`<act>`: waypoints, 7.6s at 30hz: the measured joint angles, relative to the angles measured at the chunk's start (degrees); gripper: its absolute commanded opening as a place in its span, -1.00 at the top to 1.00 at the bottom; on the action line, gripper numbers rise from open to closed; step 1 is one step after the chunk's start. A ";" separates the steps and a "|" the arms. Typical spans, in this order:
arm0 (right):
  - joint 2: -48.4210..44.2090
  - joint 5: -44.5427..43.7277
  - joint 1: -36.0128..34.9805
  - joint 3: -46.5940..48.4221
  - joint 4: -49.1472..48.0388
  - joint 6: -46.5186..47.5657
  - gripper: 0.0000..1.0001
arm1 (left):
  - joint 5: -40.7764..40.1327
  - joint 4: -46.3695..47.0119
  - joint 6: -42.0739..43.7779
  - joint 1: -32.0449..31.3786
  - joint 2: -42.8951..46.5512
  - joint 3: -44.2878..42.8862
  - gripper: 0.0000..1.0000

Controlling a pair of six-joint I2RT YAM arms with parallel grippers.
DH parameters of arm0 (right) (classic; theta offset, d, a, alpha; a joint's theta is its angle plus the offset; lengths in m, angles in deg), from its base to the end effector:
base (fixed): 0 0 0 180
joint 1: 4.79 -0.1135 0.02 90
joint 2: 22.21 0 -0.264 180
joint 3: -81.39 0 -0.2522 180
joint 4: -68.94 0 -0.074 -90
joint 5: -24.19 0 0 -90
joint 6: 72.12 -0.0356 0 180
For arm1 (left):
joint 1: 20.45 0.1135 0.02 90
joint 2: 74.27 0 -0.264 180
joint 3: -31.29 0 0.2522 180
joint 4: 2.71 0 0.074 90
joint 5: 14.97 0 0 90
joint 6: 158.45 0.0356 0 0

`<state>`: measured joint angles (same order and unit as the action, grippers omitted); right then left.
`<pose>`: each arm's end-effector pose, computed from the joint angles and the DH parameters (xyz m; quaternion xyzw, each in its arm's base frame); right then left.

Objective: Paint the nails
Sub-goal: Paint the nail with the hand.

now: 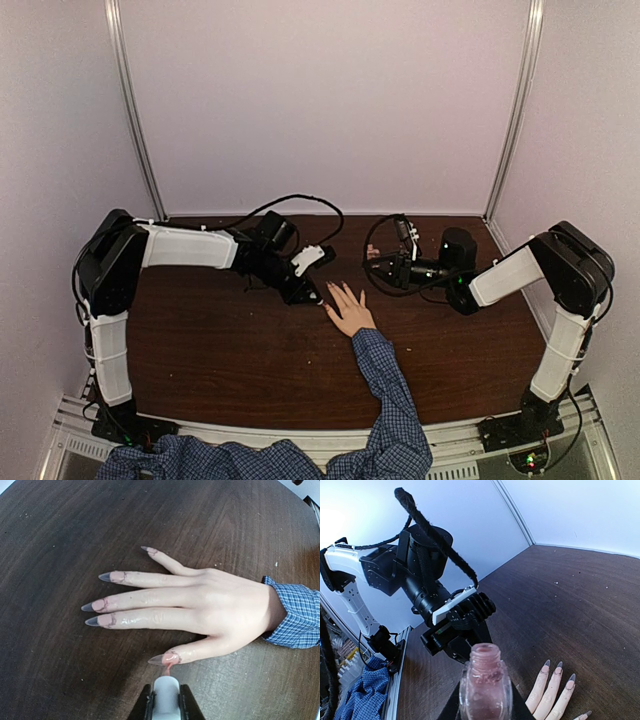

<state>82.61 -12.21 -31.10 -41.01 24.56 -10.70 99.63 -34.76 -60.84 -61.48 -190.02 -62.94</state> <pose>0.3045 0.1825 0.1789 -0.2980 0.6526 0.5735 0.3955 0.3165 -0.2951 0.1732 0.4429 0.8183 -0.2816 0.2343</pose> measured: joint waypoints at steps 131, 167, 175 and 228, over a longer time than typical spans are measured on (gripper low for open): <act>0.02 0.17 0.00 0.00 -0.04 -0.15 1.00 | -4.92 -2.99 -3.50 -1.49 1.70 -2.38 1.00; 0.02 0.20 0.00 0.00 -0.37 -0.15 1.00 | -4.72 -3.26 -3.50 -1.95 -1.95 -4.17 1.00; 0.02 0.22 0.00 0.00 -0.37 -0.17 1.00 | -4.74 -3.26 -3.50 -1.95 -1.95 -4.26 1.00; 0.02 0.22 0.00 0.00 -0.37 -0.15 1.00 | -9.25 -4.42 -3.50 -0.79 -2.86 -5.55 1.00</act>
<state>82.63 -11.99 -31.10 -41.01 24.18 -10.85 90.39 -39.17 -64.33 -62.27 -192.88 -68.49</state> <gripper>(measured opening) 0.212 0.150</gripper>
